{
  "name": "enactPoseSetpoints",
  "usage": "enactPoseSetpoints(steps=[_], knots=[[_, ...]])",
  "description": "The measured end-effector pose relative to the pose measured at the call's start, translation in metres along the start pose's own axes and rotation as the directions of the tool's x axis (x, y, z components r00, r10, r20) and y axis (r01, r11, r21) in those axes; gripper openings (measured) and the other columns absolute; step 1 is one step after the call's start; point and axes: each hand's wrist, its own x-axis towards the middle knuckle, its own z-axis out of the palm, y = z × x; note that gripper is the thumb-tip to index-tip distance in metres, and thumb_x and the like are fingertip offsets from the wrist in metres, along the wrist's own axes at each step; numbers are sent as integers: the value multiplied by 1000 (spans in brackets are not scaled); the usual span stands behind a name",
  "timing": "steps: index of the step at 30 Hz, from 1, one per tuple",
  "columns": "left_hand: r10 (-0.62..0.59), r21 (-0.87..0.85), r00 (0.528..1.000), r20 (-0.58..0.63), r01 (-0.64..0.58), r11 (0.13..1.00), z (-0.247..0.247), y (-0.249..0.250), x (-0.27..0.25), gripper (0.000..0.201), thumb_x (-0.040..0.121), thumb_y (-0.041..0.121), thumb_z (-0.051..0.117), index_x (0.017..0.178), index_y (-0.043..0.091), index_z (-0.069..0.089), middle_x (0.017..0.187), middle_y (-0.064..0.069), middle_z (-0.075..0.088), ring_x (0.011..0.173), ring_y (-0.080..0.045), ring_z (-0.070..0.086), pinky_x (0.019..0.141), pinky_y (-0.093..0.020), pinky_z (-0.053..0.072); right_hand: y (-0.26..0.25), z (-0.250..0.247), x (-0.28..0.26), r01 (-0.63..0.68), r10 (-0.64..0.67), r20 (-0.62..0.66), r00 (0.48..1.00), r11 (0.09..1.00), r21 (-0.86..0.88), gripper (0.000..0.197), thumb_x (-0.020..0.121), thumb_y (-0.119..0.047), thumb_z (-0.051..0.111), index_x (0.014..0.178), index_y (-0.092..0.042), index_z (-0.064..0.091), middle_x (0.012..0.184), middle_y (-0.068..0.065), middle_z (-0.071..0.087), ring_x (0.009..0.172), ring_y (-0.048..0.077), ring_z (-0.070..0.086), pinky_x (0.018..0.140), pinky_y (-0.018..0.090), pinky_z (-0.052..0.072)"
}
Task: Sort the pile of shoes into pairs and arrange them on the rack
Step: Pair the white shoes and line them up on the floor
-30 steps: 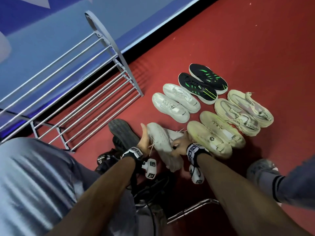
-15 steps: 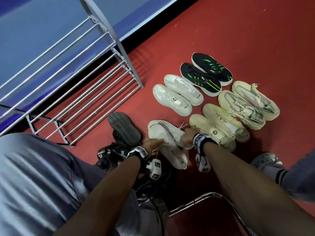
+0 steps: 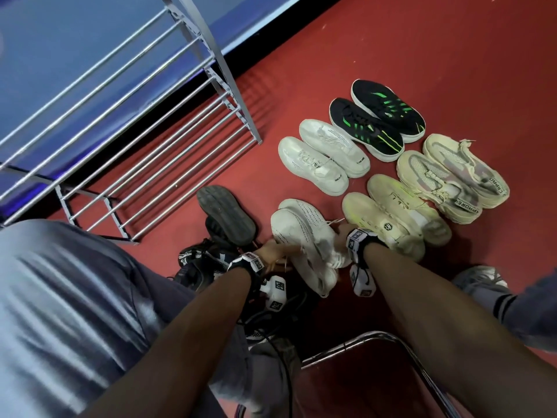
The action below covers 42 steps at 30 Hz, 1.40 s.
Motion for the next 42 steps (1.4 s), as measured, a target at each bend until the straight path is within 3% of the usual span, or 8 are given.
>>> enactPoseSetpoints(steps=[6, 12, 17, 22, 26, 32, 35, 42], knots=[[82, -5, 957, -279, -87, 996, -3, 8, 15, 35, 95, 23, 70, 114, -5, 63, 90, -21, 70, 51, -17, 67, 47, -30, 55, 18, -6, 9, 85, -30, -265, 964, 977, 197, 40, 63, -45, 58, 101, -32, 54, 101, 4, 69, 103, 30, 59, 91, 28, 44], [71, -46, 906, -417, -99, 994, -23, 14, 36, 53, 76, 38, 82, 105, -2, 63, 85, -19, 69, 53, -24, 62, 49, -34, 50, 5, -15, 2, 141, 21, -417, 909, 924, 356, 49, 91, -32, 63, 137, -22, 51, 113, 16, 64, 124, 36, 41, 101, 30, 36], [-136, 21, 965, -224, 144, 989, 2, 10, 35, 60, 87, 36, 76, 135, 6, 56, 133, -12, 62, 129, -32, 55, 97, -41, 47, -7, -14, -2, 89, -5, -383, 924, 975, 202, 45, 97, -26, 54, 140, -14, 52, 128, 11, 64, 125, 39, 40, 104, 37, 32], [-164, 3, 979, -120, 166, 986, 20, 8, 34, 24, 91, 34, 73, 99, 19, 55, 91, -5, 56, 73, -22, 56, 65, -33, 49, -5, -8, 3, 112, -108, -327, 939, 994, -6, 34, 88, -28, 41, 110, -12, 60, 98, 10, 68, 101, 34, 58, 93, 37, 29], [-43, 88, 973, -228, 65, 994, 25, -1, 34, 11, 89, 15, 69, 84, 15, 59, 79, -9, 63, 62, -22, 59, 63, -37, 54, -6, -11, 5, 181, -126, -338, 933, 974, 138, 29, 80, -36, 38, 89, -18, 59, 71, -1, 56, 92, 32, 48, 85, 32, 29], [158, 105, 914, -374, -128, 986, 16, 1, 43, 26, 74, 14, 83, 93, 19, 66, 78, -4, 73, 56, -19, 62, 43, -24, 46, -40, -32, 19, 222, -156, -385, 909, 966, 132, 36, 98, -20, 54, 132, -9, 60, 131, 11, 63, 128, 38, 41, 108, 35, 29], [140, 6, 925, -353, -147, 989, 10, 12, 41, 55, 63, 25, 91, 109, 21, 62, 101, -5, 75, 77, -19, 72, 58, -34, 60, -57, -45, 19, 244, -202, -305, 931, 964, 108, 49, 96, -13, 53, 145, -12, 47, 148, 9, 50, 139, 31, 40, 117, 35, 27], [-20, 21, 985, -172, 24, 999, 19, 25, 30, 46, 80, 34, 83, 117, 18, 61, 102, -2, 65, 69, -12, 57, 56, -25, 49, -54, -41, 27, 304, -247, -325, 913, 943, 137, 63, 87, -4, 55, 147, -18, 46, 148, 5, 49, 138, 25, 42, 115, 31, 33]])
